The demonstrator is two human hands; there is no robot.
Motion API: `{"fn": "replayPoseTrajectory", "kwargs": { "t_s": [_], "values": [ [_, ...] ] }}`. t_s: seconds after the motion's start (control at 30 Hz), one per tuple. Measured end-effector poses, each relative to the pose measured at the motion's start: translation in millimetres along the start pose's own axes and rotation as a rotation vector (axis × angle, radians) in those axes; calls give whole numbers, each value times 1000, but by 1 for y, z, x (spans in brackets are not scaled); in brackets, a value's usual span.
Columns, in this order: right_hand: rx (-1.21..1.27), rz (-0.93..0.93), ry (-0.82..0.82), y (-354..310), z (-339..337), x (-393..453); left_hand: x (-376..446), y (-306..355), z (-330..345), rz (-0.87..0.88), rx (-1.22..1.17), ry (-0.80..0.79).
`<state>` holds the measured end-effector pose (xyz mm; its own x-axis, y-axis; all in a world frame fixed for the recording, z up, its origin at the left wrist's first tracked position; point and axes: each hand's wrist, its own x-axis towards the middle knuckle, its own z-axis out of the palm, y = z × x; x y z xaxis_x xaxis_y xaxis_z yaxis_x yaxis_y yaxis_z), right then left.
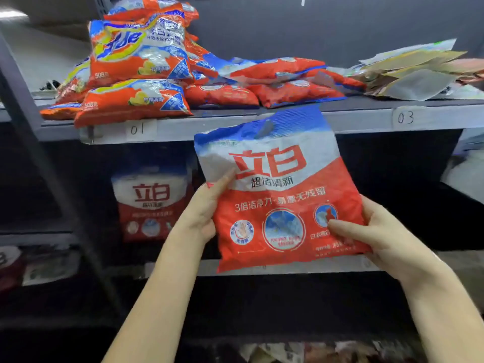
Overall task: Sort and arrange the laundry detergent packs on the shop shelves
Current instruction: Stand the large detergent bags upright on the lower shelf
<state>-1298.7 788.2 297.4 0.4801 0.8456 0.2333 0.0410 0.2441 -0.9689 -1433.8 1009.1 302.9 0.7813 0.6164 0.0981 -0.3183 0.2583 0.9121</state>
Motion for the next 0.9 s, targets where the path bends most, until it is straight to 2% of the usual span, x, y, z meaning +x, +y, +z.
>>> {"fn": "replayPoseTrajectory", "kwargs": {
  "t_s": [0.2, 0.33, 0.57, 0.7, 0.8, 0.9],
  "values": [
    [18, 200, 19, 72, 14, -8, -20, -39, -39, 10, 44, 181],
    [-95, 294, 41, 107, 28, 0, -20, -56, -61, -51, 95, 287],
    [-258, 367, 99, 137, 30, 53, 28, -61, -97, -44, 139, 376],
    [-304, 362, 166, 146, 27, 102, 77, -49, -117, -75, 203, 479],
    [-308, 371, 157, 154, 25, 145, 118, -37, -127, -37, 312, 397],
    [-291, 361, 145, 163, 22, 189, 161, -27, -135, 11, 348, 393]
  ]
}}
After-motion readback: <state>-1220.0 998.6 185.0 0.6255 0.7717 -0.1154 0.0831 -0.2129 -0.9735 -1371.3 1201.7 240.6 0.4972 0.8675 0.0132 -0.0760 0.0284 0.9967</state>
